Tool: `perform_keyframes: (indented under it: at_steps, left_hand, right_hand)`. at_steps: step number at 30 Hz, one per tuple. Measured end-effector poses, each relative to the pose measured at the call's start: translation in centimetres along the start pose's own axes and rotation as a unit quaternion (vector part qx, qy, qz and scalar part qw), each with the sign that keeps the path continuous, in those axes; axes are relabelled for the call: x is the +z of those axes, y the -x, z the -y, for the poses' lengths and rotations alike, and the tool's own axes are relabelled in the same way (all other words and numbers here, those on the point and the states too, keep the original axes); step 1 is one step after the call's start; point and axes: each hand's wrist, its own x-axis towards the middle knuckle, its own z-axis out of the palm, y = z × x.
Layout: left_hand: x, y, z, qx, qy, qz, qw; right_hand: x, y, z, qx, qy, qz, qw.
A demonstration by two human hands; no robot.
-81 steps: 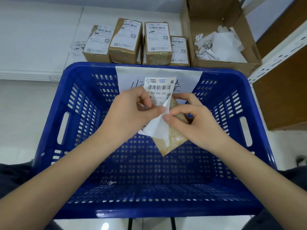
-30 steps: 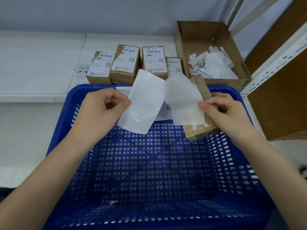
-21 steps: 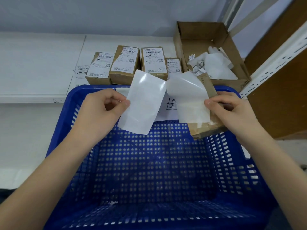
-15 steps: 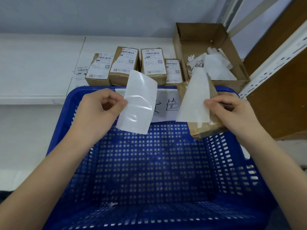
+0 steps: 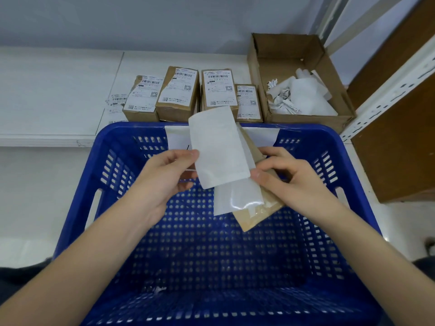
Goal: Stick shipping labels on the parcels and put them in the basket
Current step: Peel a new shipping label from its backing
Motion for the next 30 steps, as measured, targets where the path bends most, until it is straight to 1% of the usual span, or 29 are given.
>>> perform_keyframes:
  at_steps: [3,7,13,17,19,21,27,30]
  left_hand:
    - [0.3,-0.1,0.6,-0.018,-0.009,0.001,1.000]
    - [0.5,0.2,0.5,-0.046,0.050,0.034,0.997]
    - [0.7,0.3,0.6,-0.029,0.073,0.051,0.996]
    - [0.6,0.1,0.4,-0.011,0.080,0.030,0.996]
    - [0.5,0.0,0.2,0.002,0.082,0.019,0.996]
    - [0.3,-0.1,0.0,0.017,0.076,0.009,0.997]
    - [-0.5,-0.6,-0.8,0.068,0.058,-0.019,0.996]
    - [-0.7,-0.7,-0.8,0.080,0.055,-0.036,0.995]
  right_hand:
    - [0.2,0.0,0.0,-0.001,-0.012,0.003,1.000]
    - [0.5,0.1,0.0,0.001,-0.030,0.013,0.999]
    - [0.5,0.3,0.4,0.008,-0.054,0.029,0.998]
    - [0.1,0.5,1.2,0.014,-0.118,0.031,0.992]
    - [-0.1,0.7,1.4,0.006,-0.133,0.035,0.990]
    - [-0.1,0.8,1.5,-0.003,-0.136,0.033,0.990]
    - [-0.5,0.8,1.4,0.002,-0.109,-0.025,0.994]
    - [-0.4,0.7,1.4,-0.010,-0.102,-0.046,0.994]
